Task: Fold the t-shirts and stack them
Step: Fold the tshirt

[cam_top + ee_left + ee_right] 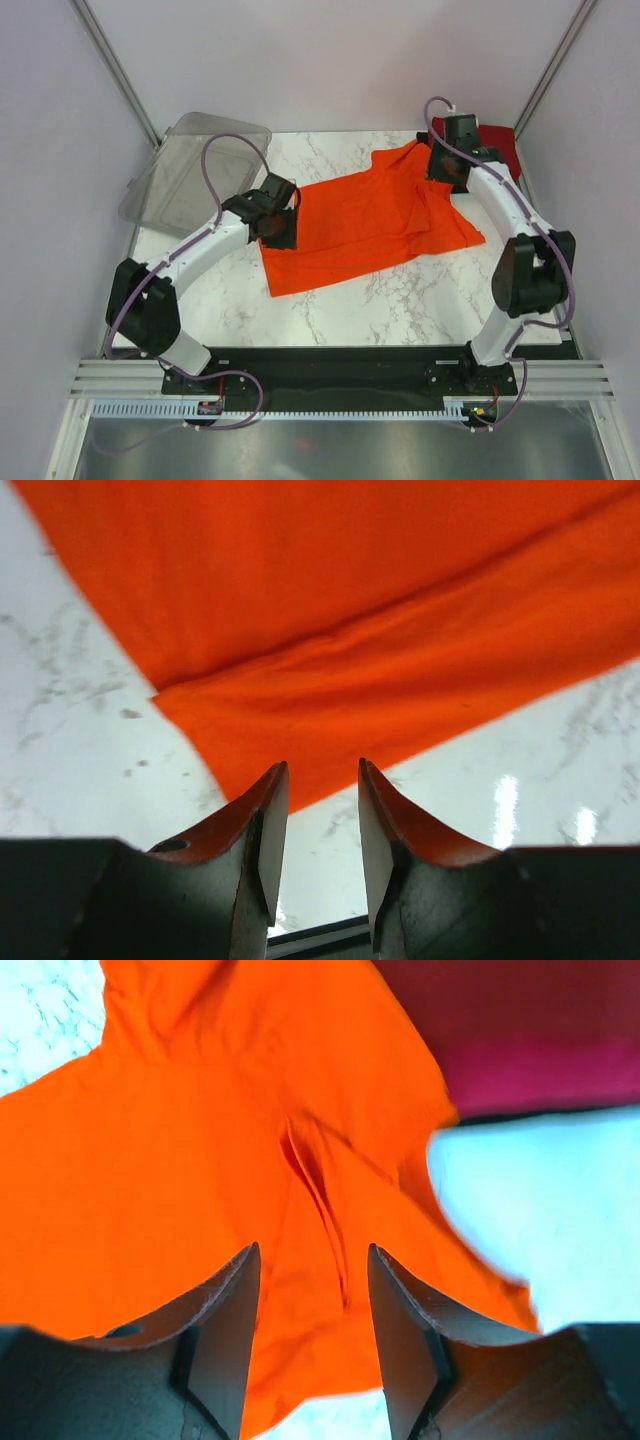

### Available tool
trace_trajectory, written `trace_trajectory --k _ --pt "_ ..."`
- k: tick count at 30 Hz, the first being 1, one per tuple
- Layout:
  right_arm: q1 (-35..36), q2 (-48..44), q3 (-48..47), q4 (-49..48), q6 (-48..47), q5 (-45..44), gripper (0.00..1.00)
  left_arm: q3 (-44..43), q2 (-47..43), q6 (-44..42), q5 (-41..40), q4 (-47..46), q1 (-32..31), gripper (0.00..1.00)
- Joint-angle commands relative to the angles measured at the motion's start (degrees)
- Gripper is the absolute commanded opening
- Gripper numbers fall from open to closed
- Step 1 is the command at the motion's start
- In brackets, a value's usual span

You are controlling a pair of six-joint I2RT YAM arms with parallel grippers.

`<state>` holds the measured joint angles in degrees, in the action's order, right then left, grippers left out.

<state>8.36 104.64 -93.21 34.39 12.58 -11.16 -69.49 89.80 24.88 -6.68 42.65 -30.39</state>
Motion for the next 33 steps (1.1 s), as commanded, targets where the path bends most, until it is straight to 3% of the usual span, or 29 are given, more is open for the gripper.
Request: trace_trajectory --k 1,4,9,15,25,33 --pt "-5.1 -7.16 9.4 4.72 15.61 4.11 0.53 0.85 -2.17 -0.28 12.56 -5.02 -3.87 0.41" --pt "-8.01 -11.47 18.37 2.0 20.99 7.64 0.49 2.08 -0.43 0.95 13.35 -7.32 -7.13 0.41" --pt "-14.15 -12.53 25.34 -0.9 24.24 9.04 0.48 4.36 5.29 2.36 9.67 -9.26 -7.14 0.41" --pt "-16.79 -10.87 29.57 -5.29 25.39 8.96 0.49 6.91 8.2 4.56 5.11 -9.26 -7.14 0.41" --pt "-17.32 -9.45 36.69 -14.52 22.67 0.09 0.51 10.34 8.02 4.82 0.18 -8.82 -7.14 0.41" --pt "-19.08 -8.31 36.79 -17.96 18.37 -0.97 0.5 11.92 7.76 4.74 -2.72 -7.5 -7.14 0.42"
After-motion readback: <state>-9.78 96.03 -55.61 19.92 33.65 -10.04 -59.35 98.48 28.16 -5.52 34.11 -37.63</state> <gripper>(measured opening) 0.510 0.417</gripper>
